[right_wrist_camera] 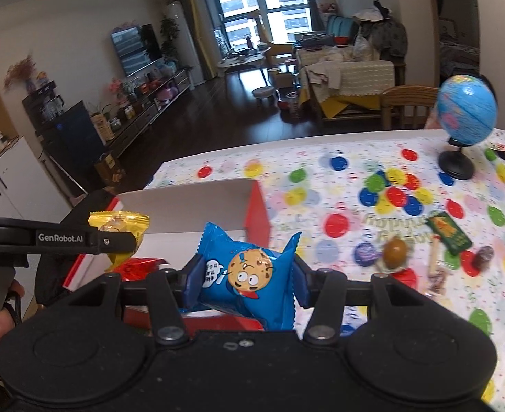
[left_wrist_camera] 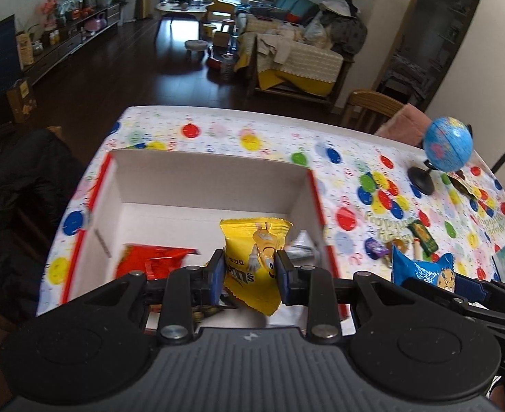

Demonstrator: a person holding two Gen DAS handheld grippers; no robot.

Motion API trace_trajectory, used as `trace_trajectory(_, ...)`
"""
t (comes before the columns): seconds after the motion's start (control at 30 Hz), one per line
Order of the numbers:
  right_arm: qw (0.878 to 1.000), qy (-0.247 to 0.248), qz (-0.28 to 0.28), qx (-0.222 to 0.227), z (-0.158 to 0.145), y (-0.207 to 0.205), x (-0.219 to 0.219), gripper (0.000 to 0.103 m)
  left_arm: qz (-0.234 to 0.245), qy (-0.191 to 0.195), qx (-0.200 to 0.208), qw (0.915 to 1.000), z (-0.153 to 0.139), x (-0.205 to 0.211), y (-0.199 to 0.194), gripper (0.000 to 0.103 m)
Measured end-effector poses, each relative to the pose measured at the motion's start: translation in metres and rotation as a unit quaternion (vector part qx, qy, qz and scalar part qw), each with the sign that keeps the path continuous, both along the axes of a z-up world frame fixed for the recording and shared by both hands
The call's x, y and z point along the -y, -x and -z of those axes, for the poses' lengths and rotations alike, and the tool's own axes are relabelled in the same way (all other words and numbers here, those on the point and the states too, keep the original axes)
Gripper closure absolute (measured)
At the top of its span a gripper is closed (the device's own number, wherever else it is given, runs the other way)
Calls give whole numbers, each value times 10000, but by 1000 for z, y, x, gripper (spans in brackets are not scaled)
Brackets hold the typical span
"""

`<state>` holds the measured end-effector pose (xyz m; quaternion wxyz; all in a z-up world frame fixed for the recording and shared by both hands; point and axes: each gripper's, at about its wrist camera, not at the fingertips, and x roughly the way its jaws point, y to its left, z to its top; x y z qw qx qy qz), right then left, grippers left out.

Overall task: Organize snacks
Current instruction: 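Carry both packets over the box and open both tools to drop them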

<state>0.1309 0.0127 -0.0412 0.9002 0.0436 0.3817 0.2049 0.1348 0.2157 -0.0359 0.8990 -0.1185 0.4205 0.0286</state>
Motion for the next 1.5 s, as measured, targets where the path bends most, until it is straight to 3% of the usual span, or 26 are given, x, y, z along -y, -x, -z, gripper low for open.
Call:
trace_trajectory(0.3,9988,188,-452,-76,12,-9,-58,53,-317,-85,-109,9994,12,-48,3,73)
trace_trajectory(0.63,9951,529,-775,-298,44,-27,-104,53,-488,-208,-472,9975,48,-81,-10,73)
trace_trajectory(1.0,9902,823,-939,-623,81,-32,-122,53,-265,-345,-703,9966,78,-74,-19,73)
trace_trajectory(1.33,9888,879,-989,-688,87,-30,-124,49,-77,-502,-714,9962,86,-61,-19,73)
trace_trajectory(1.4,9891,889,-983,-647,85,-29,-124,42,-71,-502,-716,9961,85,-60,-18,73)
trace_trajectory(1.5,9894,867,-1006,-591,81,-26,-123,40,-81,-441,-737,9963,83,-61,-16,73)
